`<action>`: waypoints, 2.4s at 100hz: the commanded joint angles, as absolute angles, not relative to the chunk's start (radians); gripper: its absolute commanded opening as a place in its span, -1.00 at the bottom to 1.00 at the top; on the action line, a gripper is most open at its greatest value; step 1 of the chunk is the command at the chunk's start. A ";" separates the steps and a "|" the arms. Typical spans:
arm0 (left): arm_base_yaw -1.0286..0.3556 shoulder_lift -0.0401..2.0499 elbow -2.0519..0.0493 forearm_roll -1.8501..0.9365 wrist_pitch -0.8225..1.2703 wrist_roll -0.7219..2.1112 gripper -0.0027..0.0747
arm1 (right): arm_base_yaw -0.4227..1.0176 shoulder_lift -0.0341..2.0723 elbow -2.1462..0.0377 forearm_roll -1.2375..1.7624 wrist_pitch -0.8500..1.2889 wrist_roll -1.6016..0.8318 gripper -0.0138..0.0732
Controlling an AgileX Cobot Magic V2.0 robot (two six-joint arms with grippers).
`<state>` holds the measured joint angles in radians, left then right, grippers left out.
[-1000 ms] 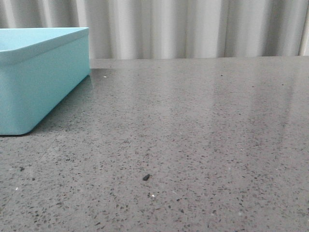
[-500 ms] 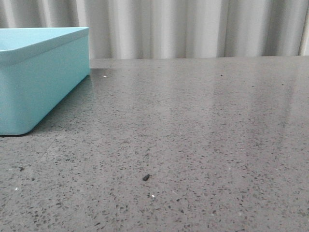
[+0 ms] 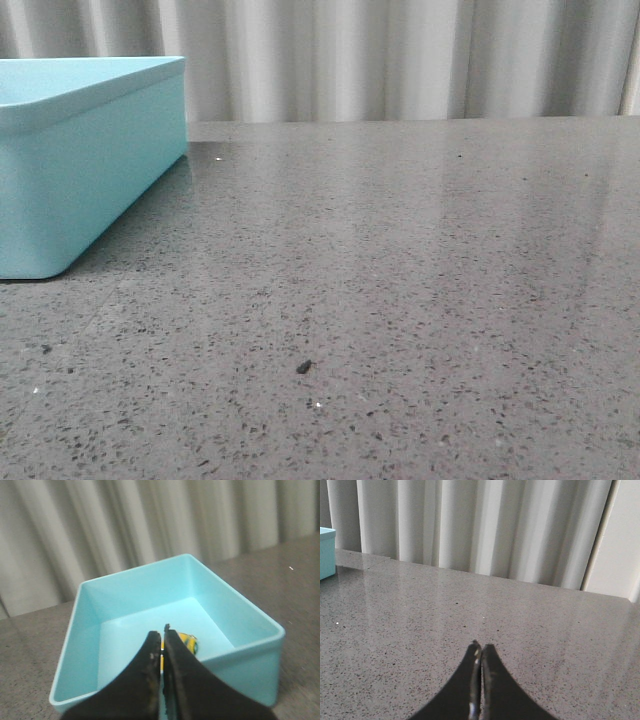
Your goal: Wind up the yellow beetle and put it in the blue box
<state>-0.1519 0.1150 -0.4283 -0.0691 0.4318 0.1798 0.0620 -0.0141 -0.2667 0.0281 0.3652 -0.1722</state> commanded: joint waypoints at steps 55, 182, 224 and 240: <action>-0.037 -0.036 0.025 0.097 0.250 -0.173 -0.99 | 0.062 -0.029 -0.290 0.019 0.279 -0.180 -0.80; -0.037 -0.036 0.026 0.073 0.279 -0.173 -0.99 | 0.062 -0.029 -0.245 0.016 0.173 -0.180 -0.80; -0.037 -0.036 0.026 0.073 0.279 -0.173 -0.99 | 0.027 -0.029 0.033 0.000 -0.114 -0.113 -0.80; -0.037 -0.036 0.026 0.073 0.279 -0.173 -0.99 | -0.008 -0.029 0.029 -0.112 -0.070 -0.079 -0.80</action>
